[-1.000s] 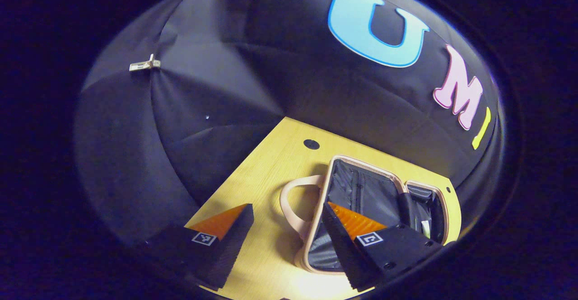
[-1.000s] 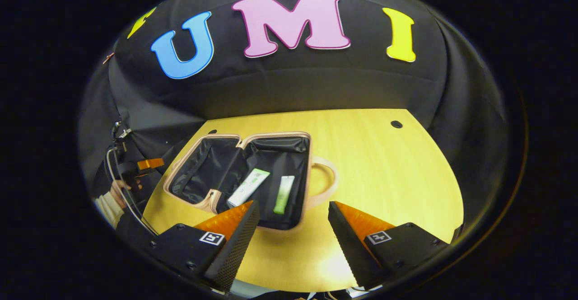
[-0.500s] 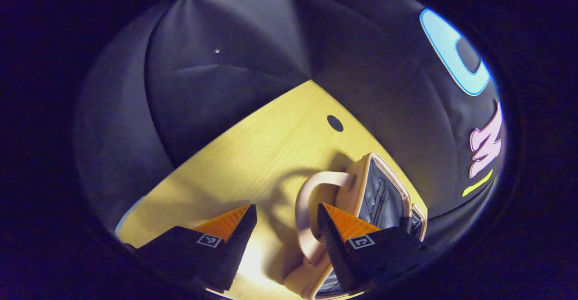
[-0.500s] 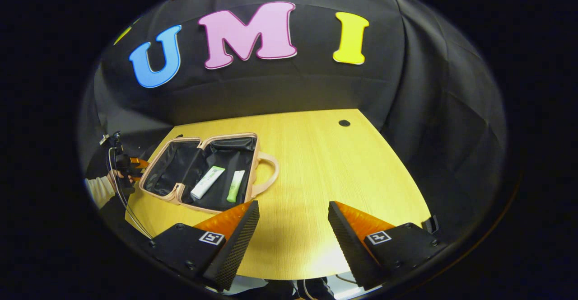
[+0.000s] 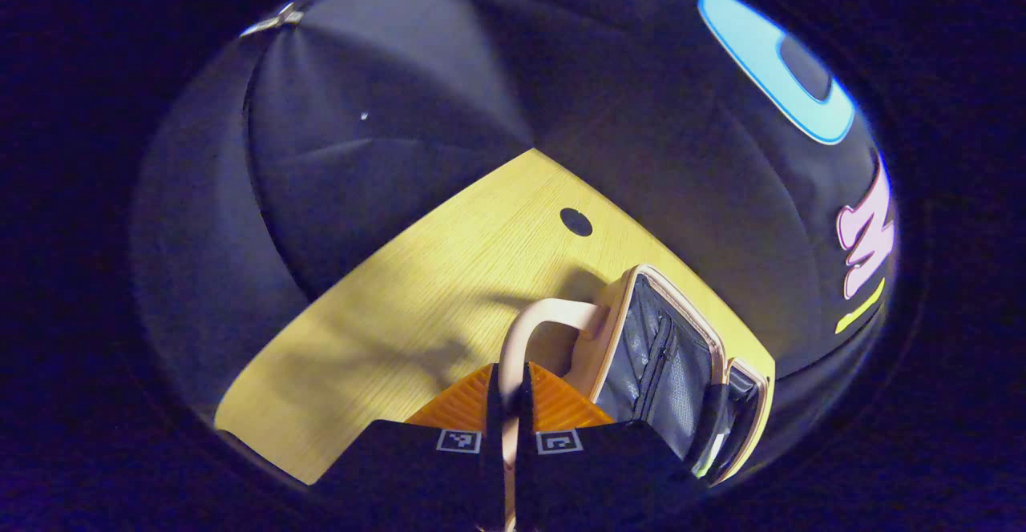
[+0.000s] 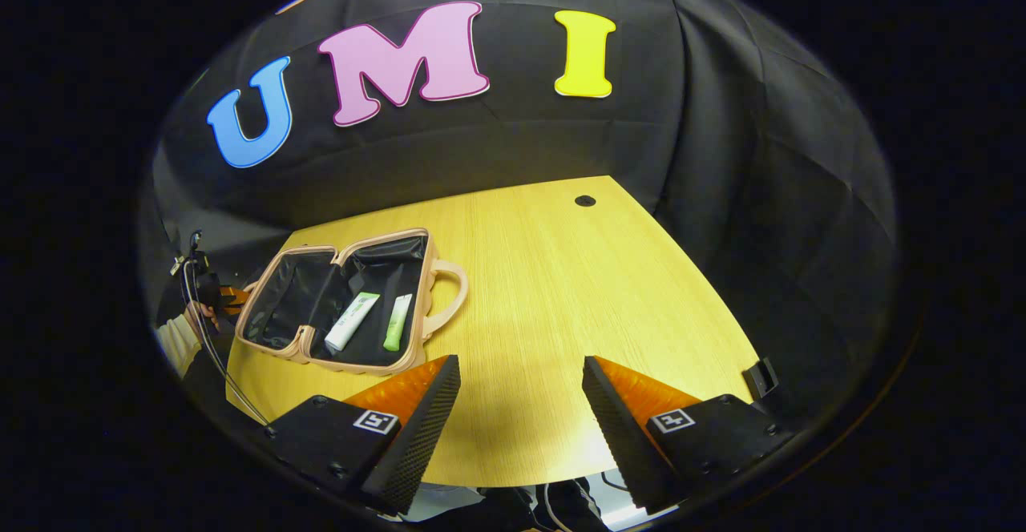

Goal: First open the suitcase, pack the skin care products into it, and then close the suitcase.

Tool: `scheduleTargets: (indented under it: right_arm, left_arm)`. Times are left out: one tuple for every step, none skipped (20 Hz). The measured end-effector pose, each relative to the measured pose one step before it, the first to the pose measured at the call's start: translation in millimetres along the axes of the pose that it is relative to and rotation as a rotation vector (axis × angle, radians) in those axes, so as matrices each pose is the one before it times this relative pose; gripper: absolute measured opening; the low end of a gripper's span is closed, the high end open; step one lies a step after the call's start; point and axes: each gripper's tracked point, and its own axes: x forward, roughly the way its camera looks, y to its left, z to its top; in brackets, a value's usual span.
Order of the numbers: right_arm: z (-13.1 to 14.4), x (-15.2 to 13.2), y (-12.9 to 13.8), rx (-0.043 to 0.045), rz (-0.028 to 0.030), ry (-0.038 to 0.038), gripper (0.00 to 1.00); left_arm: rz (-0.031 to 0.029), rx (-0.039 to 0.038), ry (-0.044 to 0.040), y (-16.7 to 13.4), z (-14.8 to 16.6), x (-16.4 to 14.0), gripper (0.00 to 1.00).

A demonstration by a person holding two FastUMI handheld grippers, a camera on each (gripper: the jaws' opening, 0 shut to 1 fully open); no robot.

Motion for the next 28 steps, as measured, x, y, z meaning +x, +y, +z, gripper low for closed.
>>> scheduleTargets:
  right_arm:
    - [5.39, 1.66, -0.21, 0.00571, 0.00502, -0.01279, 0.98]
    - [2.06, 2.04, 0.13, 0.00441, 0.0083, -0.0096, 0.98]
    - [1.45, 1.8, 0.22, -0.00129, 0.00761, -0.00496, 0.98]
    - [2.25, 1.58, -1.31, -0.00722, 0.00873, -0.00327, 0.97]
    - [2.35, 0.73, -0.99, -0.00687, 0.01047, -0.00436, 0.97]
    - [1.23, -0.2, 0.83, -0.00651, 0.0132, -0.00559, 0.98]
    - [3.91, 0.29, -1.21, -0.00549, 0.01265, -0.01208, 0.98]
    - [5.79, 3.54, -4.53, -0.00336, 0.00715, -0.01252, 0.98]
    - [4.51, 4.75, -8.03, -0.00141, 0.0048, -0.00913, 0.98]
    - [3.7, 2.94, -6.22, -0.00048, 0.00672, -0.00933, 0.98]
    - [6.19, 1.48, -5.26, -0.00018, 0.00323, -0.01249, 0.98]
    - [4.66, 1.72, -4.82, 0.00172, 0.00315, -0.01232, 0.98]
    - [5.05, 1.45, -5.15, 0.00219, 0.00498, -0.01033, 0.98]
    - [3.47, 2.23, -4.56, 0.00289, 0.00603, -0.00693, 0.98]
    - [2.15, 2.47, -4.28, 0.00234, 0.0076, -0.00287, 0.98]
    - [1.42, 2.9, -4.71, -0.00061, 0.00563, -0.00049, 0.98]
    - [0.98, 2.89, -4.41, 0.00028, 0.00742, -0.00069, 0.98]
    - [-0.07, 3.08, -6.25, -0.00081, 0.00894, 0.00521, 0.98]
    - [-0.62, 2.21, -4.45, 0.00128, 0.00794, 0.00459, 0.97]
    - [-0.13, 3.01, -4.75, 0.00437, 0.00826, 0.00359, 0.98]
    - [0.84, 2.46, -3.53, 0.0013, 0.01237, -0.00321, 0.97]
    - [2.3, 1.52, -4.18, -0.00687, 0.00582, -0.00685, 0.98]
    - [2.09, 1.79, -3.56, -0.00597, 0.00916, -0.00845, 0.98]
    - [0.31, -0.68, -2.02, -0.00364, 0.01211, -0.00108, 0.97]
    - [-1.56, 1.37, -2.63, -0.00233, 0.0107, 0.00646, 0.97]
    - [-2.35, 1.66, -1.97, -0.00076, 0.01477, 0.01011, 0.97]
    - [-1.92, 1.53, -0.91, -0.00314, 0.01565, 0.00999, 0.97]
    - [-1.58, 0.87, -2.24, -0.00666, 0.00802, 0.00813, 0.98]
  left_arm:
    - [0.01311, 0.05729, -0.03401, -10.5, 10.83, -14.18, 0.09]
    - [0.00379, 0.05093, -0.04001, -12.64, 14.07, -15.16, 0.08]
    - [-0.0053, 0.04425, -0.04444, -15.77, 15.56, -20.31, 0.07]
    - [-0.01119, 0.02833, -0.03452, -16.87, 15.05, -16.92, 0.06]
    - [-0.01389, 0.02894, -0.02625, -21.17, 15.8, -19.09, 0.06]
    - [-0.00878, 0.035, -0.01659, -20.37, 11.95, -19.77, 0.06]
    - [-0.0053, 0.019, -0.02256, -21.88, 9.36, -17.14, 0.06]
    - [-0.02135, 0.00988, -0.02984, -25.08, 10.33, -13.33, 0.06]
    - [-0.02146, 0.01968, -0.02639, -26.54, 7.55, -11.79, 0.06]
    - [-0.01621, 0.03153, -0.01225, -25.4, 4.67, -9.34, 0.06]
    - [-0.01332, 0.03285, -0.01215, -25.54, 1.98, -7.81, 0.06]
    - [-0.01681, 0.02295, -0.019, -26.4, 3.61, -5.74, 0.06]
    - [-0.02193, 0.01009, -0.00975, -30.99, 2.32, -4.03, 0.06]
    - [-0.00884, 0.01482, -0.00289, -30.57, 0.06, -5.65, 0.06]
    - [-0.00376, 0.00445, -0.00204, -26.0, -2.98, -9.61, 0.06]
    - [-0.02093, 0.00309, 0.00298, -30.26, -6.66, -3.16, 0.06]
    - [-0.03836, -0.01781, 0.00646, -35.23, -9.47, 1.68, 0.06]
    - [-0.05253, -0.02603, 0.01132, -36.18, -11.5, 4.5, 0.06]
    - [-0.05035, -0.02487, 0.03413, -33.2, -19.28, 8.7, 0.06]
    - [-0.03328, -0.01013, 0.03915, -25.41, -22.29, 11.71, 0.06]
    - [-0.01887, 0.00613, 0.0394, -11.01, -22.4, 11.82, 0.06]
    - [-0.00674, 0.01438, 0.02662, -8.89, -16.93, 16.34, 0.07]
    - [0.00012, 0.01759, 0.02375, -8.33, -15.89, 13.99, 0.08]
    - [0.0069, 0.01434, 0.01707, -6.01, -13.18, 11.65, 0.08]
    - [0.00425, 0.00139, 0.01938, -8.9, -9.79, 15.68, 0.08]
    - [0.00576, -0.00868, 0.02017, -4.8, -9.41, 13.45, 0.08]
    - [0.01149, -0.01288, 0.01698, -3.0, -9.94, 7.26, 0.08]
    - [0.01397, -0.01294, 0.01307, 0.23, -9.05, 5.74, 0.08]
